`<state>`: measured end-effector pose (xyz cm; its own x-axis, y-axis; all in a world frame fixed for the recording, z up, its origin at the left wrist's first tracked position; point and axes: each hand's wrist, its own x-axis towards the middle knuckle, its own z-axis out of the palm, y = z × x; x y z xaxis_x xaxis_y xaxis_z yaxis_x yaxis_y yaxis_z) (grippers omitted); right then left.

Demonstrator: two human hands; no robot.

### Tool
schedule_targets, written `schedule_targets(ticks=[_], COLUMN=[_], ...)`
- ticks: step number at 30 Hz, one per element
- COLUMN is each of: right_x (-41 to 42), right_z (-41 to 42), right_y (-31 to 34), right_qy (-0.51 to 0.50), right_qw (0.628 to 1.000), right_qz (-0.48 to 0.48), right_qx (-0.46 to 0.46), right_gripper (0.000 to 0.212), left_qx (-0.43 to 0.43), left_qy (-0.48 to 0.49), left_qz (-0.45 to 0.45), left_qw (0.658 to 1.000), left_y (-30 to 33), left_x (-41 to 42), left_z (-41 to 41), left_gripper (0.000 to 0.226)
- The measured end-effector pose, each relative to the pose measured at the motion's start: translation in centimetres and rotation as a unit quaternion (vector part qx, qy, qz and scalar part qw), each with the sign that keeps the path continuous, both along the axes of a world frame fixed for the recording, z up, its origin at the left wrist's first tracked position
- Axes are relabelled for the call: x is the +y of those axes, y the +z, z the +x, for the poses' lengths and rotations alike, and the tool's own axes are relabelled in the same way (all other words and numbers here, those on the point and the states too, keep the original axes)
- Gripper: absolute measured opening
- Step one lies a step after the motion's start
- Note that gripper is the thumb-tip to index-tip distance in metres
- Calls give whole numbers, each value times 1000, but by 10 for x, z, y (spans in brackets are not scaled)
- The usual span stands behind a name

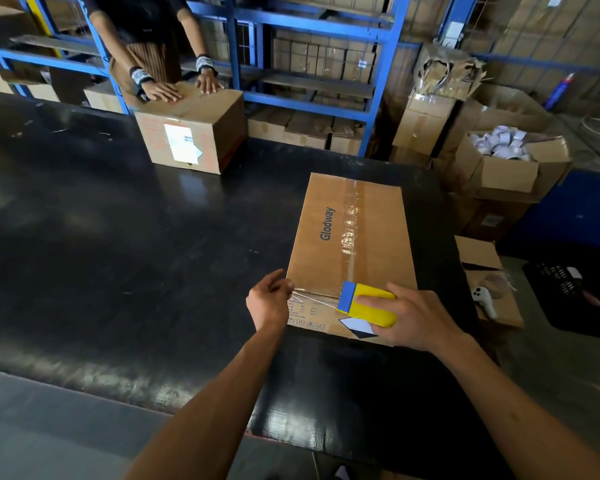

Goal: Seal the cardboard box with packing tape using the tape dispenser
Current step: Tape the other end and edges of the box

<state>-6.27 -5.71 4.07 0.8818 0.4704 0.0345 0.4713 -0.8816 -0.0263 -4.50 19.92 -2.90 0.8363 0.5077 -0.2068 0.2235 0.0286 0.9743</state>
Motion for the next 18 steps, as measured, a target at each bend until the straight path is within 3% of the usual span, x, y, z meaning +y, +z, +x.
schedule_targets(ticks=[8,15,18], right_x=[5,3,4], right_z=[10,11,11], right_y=[1,1,1], right_qy=[-4,0,5], right_qw=[999,999,999], right_qz=[-40,-30,-32], right_qx=[28,33,33], right_gripper=[54,54,53], left_qx=[-12,-24,16], left_qy=[-27,-23,-33], left_qz=[152,221,285], left_qw=[988,975,958], left_y=[-5,-8,-4], left_x=[-5,-8,-6], left_z=[5,4,7], left_gripper=[30,29,44])
